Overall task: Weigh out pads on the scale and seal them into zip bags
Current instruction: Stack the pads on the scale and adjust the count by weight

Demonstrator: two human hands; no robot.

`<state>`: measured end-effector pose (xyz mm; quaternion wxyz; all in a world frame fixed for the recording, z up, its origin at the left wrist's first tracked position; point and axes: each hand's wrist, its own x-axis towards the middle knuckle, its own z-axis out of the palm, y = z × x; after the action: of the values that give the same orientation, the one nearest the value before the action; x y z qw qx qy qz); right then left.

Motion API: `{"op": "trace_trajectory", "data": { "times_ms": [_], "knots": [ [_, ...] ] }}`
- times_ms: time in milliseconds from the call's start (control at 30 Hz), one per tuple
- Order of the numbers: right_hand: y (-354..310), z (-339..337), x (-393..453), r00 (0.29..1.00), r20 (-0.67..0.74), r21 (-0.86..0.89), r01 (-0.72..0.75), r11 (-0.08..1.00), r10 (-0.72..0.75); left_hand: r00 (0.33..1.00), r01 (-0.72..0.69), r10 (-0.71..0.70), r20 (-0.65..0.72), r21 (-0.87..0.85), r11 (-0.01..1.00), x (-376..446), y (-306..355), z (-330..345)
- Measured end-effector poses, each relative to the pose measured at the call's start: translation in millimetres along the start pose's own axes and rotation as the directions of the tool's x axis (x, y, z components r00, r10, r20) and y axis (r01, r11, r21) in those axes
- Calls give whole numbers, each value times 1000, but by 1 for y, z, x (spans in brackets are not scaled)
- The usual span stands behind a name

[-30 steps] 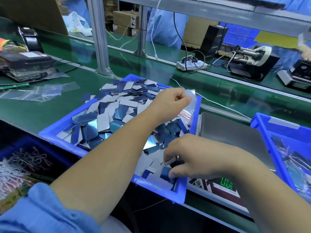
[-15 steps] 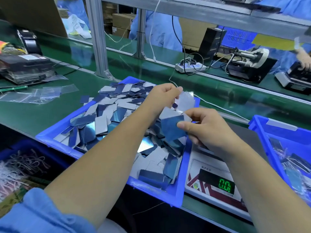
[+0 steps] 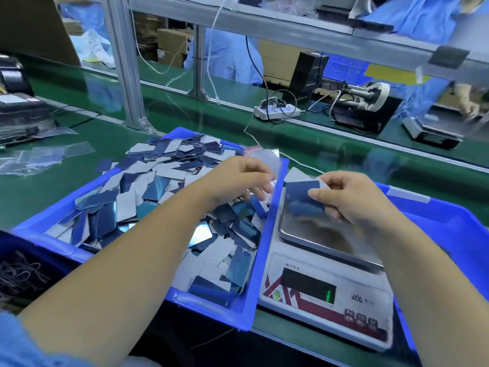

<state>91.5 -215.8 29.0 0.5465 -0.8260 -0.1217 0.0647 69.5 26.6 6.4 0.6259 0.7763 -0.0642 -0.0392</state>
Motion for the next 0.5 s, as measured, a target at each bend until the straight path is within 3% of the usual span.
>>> {"op": "trace_trajectory", "data": {
  "times_ms": [100,233,400,500],
  "knots": [
    [9,-27,-4,998,-4,-201,-67,977,67,992,-56,88,-92,310,949,3,-6,2],
    [20,-39,-7,997,-60,-520,-75,851,52,998,-49,67,-9,593,804,1,-3,6],
    [20,-41,-4,999,-38,-590,-45,806,27,986,3,-135,102,789,615,-8,16,0],
    [23,-46,-3,995,-57,-523,39,851,-81,926,14,-330,185,855,519,-15,23,3]
  ]
}}
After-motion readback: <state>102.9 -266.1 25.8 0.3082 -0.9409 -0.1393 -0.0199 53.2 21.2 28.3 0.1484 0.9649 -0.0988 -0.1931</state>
